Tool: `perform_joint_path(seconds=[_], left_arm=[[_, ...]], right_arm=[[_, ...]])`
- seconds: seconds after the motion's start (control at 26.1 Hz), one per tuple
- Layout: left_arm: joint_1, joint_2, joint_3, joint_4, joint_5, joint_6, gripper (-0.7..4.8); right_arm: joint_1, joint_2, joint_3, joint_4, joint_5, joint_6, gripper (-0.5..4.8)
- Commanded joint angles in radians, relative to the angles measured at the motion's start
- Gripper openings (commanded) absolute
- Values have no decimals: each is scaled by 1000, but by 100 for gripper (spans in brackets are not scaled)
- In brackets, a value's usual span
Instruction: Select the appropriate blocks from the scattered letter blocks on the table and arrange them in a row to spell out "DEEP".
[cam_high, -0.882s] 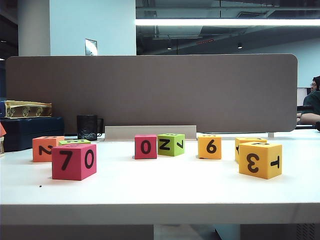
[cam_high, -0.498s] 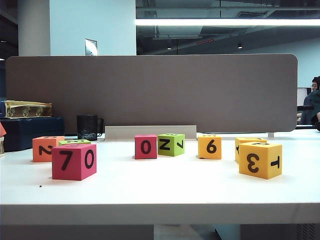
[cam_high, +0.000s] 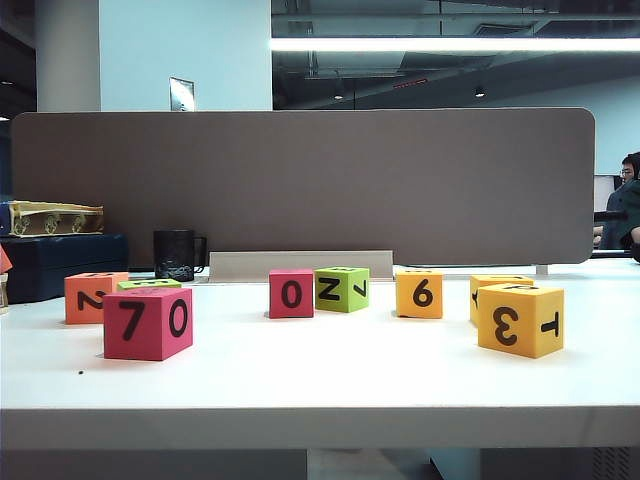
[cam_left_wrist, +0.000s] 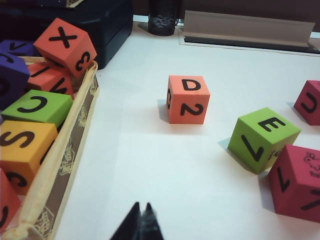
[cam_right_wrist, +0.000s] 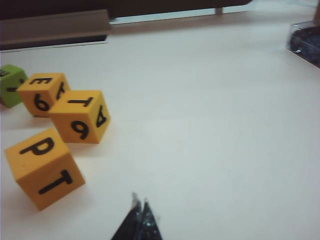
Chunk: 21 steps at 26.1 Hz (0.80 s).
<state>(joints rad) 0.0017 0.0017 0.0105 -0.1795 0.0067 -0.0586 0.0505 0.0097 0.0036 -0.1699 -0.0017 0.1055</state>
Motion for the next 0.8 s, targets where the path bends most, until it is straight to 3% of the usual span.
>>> perform_joint_path(seconds=[0.04, 0.23, 0.46, 0.8], left_arm=[[-2, 1, -1, -6, -5, -6, -6], [-2, 1, 0, -6, 3, -35, -6], [-2, 1, 4, -6, 68, -55, -6], [-2, 1, 95, -21, 68, -94, -6]], right_arm=[[2, -13, 0, 25, -39, 11, -1], [2, -13, 3, 25, -88, 110, -2], [2, -10, 62, -17, -158, 139, -2], [2, -7, 209, -47, -158, 158, -2]])
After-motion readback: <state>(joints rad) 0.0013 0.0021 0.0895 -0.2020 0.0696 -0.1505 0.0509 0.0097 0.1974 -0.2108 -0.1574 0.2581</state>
